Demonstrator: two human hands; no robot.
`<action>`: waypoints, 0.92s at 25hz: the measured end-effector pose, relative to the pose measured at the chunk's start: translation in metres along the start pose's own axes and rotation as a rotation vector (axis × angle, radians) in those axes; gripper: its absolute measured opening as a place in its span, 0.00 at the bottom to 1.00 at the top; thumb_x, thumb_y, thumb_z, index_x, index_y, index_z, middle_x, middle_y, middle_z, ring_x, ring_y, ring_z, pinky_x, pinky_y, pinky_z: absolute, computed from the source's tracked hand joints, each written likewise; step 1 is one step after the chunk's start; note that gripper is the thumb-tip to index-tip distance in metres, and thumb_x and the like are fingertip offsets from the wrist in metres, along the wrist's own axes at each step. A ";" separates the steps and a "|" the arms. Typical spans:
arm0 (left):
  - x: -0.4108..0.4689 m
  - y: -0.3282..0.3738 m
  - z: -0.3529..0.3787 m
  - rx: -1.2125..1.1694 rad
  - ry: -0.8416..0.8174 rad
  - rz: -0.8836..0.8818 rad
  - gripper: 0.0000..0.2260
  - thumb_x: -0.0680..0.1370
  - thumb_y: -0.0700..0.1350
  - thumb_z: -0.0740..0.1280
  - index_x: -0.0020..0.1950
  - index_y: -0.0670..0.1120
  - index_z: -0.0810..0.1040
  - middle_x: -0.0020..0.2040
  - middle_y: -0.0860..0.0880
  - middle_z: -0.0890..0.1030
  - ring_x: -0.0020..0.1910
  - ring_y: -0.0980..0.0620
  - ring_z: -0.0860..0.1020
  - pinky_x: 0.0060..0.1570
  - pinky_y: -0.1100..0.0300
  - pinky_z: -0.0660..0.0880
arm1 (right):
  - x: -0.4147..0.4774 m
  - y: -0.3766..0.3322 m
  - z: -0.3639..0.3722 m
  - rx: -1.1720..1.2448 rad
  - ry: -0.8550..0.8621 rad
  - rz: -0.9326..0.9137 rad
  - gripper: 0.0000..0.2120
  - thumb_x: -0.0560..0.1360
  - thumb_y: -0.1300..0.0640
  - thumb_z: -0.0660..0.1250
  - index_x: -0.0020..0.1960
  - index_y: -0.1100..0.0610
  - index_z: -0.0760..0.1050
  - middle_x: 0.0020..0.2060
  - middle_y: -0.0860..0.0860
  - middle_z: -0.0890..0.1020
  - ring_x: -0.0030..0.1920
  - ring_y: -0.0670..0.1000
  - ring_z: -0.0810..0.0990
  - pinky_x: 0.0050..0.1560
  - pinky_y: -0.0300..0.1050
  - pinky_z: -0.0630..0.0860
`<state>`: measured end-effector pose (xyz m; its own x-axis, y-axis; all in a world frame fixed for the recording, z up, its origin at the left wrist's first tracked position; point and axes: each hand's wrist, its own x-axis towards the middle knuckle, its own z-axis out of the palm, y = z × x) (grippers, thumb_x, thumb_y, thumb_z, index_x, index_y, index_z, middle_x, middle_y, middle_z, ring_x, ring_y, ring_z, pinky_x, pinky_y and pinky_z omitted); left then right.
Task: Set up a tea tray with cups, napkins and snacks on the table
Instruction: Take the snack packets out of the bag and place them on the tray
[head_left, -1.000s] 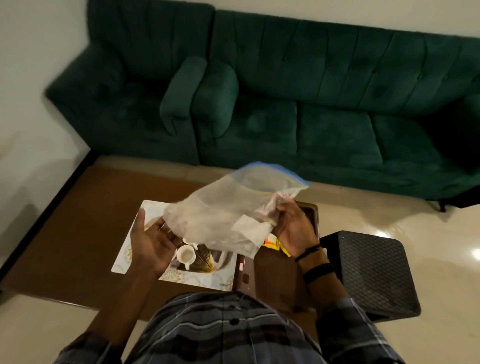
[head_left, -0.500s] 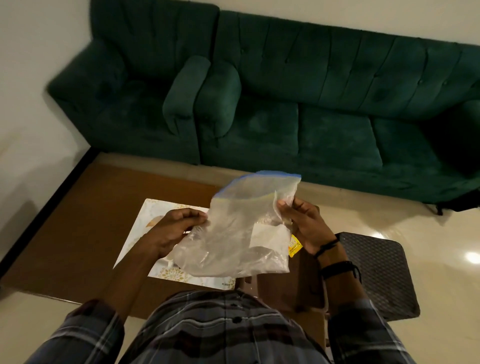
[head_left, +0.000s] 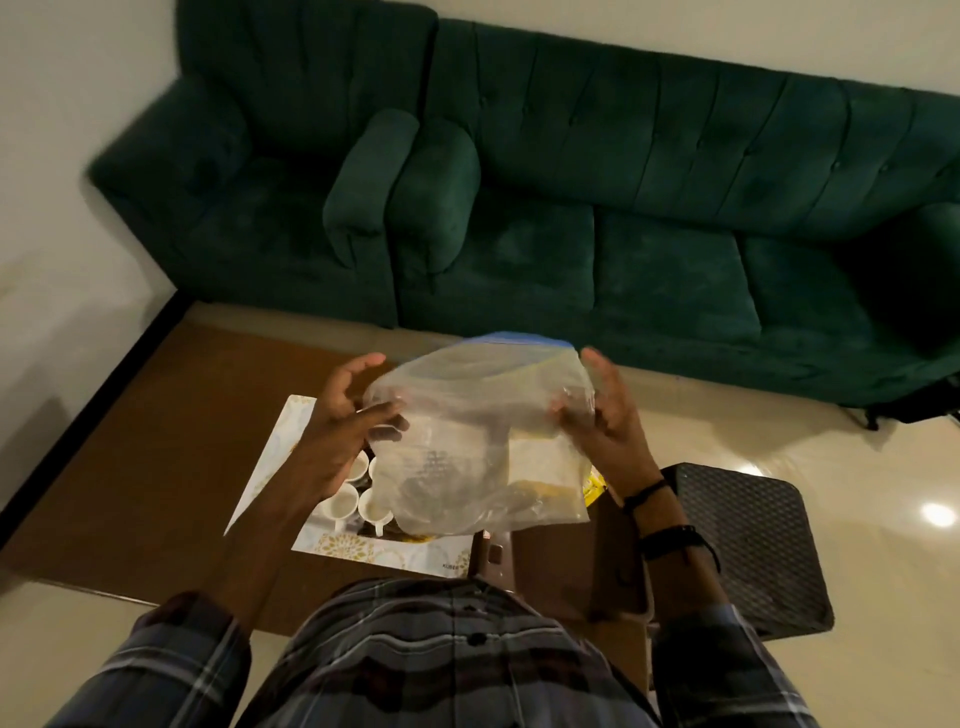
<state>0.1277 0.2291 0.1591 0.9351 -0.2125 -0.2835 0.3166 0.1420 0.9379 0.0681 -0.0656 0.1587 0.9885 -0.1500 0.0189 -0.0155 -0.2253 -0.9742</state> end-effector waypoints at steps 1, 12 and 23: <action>-0.001 0.003 -0.002 0.070 -0.052 0.002 0.26 0.68 0.37 0.74 0.62 0.53 0.74 0.51 0.47 0.81 0.44 0.49 0.82 0.44 0.58 0.82 | -0.001 -0.001 -0.003 -0.035 -0.092 0.033 0.36 0.69 0.55 0.74 0.73 0.54 0.63 0.60 0.40 0.78 0.58 0.39 0.78 0.56 0.38 0.77; -0.006 0.002 0.002 1.268 0.081 0.244 0.11 0.69 0.53 0.75 0.43 0.47 0.82 0.50 0.49 0.73 0.53 0.51 0.70 0.48 0.56 0.70 | -0.007 -0.013 0.006 -0.481 0.054 -0.050 0.09 0.64 0.59 0.79 0.40 0.59 0.79 0.47 0.52 0.80 0.48 0.49 0.78 0.48 0.42 0.74; 0.000 -0.022 0.069 0.931 -0.057 -0.024 0.19 0.74 0.48 0.65 0.64 0.49 0.75 0.63 0.42 0.79 0.62 0.41 0.76 0.58 0.53 0.71 | -0.014 -0.048 0.034 -0.559 -0.129 -0.422 0.11 0.70 0.68 0.70 0.51 0.60 0.82 0.50 0.56 0.85 0.51 0.56 0.84 0.52 0.53 0.81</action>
<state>0.1099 0.1592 0.1518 0.9128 -0.2561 -0.3182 0.0578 -0.6902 0.7213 0.0597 -0.0202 0.1971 0.9367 0.1661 0.3083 0.3315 -0.7044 -0.6277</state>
